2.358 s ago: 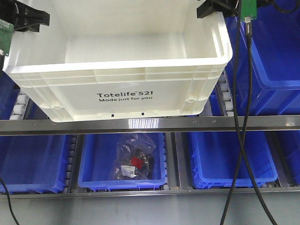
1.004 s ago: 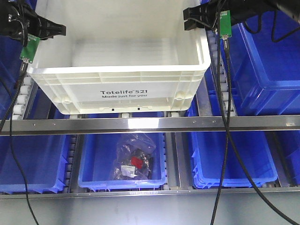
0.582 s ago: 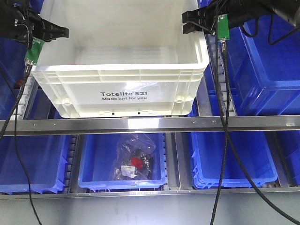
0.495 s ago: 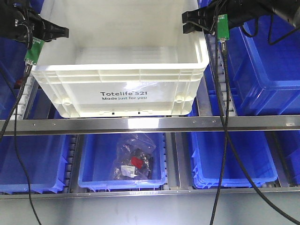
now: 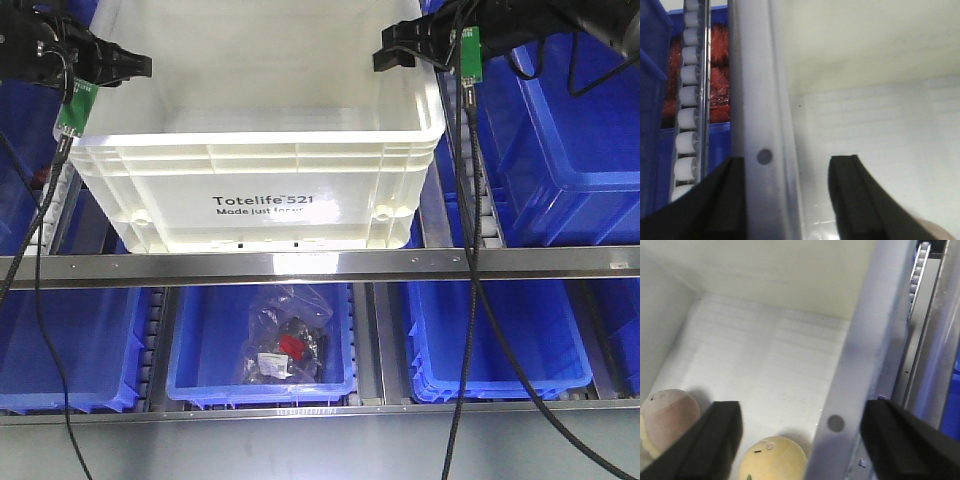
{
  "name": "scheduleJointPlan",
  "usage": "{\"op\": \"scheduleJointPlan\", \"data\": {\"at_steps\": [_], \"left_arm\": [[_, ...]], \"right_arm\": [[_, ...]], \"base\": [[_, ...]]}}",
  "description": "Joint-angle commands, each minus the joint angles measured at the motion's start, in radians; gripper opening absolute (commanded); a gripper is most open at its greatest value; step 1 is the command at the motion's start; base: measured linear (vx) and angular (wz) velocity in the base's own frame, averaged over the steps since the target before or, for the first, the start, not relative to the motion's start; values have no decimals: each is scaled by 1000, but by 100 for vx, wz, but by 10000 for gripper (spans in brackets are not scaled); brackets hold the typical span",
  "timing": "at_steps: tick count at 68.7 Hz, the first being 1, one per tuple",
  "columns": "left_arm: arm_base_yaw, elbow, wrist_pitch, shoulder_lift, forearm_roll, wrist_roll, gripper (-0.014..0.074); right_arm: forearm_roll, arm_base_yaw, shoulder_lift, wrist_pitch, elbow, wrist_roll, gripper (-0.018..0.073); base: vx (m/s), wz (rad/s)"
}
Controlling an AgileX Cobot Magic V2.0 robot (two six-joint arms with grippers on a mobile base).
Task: Place moving items into box and shelve
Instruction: 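Open both grippers and release the crate rims on the shelf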
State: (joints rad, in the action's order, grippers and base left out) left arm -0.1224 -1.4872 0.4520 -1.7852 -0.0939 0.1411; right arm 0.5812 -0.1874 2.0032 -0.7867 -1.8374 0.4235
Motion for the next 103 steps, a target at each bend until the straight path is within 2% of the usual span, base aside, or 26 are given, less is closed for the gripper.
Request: {"op": "scheduleJointPlan", "data": {"at_steps": [1,15,34,42,63,85,94,103], "left_arm": [[-17,-44,-131,59,21,3,531],[-17,-46,-151,62,21,3,546],[-8,-46,-168,115,-1,3,545],[7,-46,-179,145,-1,3,545],[9,-46,-151,190,3,3,545],[6,-44,9,207,32,4,499],[6,31,-37,250,57,3,454],[6,160,-105,327,55,3,408]], "right_arm": [[111,-17,-79,74,-49,33,654],[108,-16,-83,141,-49,83,658],[77,-16,-111,176,-50,185,614],[52,-16,-125,197,-50,185,596],[70,-16,-165,195,-49,172,592],[96,-16,-179,71,-49,175,592],[104,-17,-200,42,-12,211,592],[160,-16,-264,145,120,248,592]], "base": [[0,0],[0,0],[0,0],[0,0],[0,0],[0,0],[0,0],[0,0]]}}
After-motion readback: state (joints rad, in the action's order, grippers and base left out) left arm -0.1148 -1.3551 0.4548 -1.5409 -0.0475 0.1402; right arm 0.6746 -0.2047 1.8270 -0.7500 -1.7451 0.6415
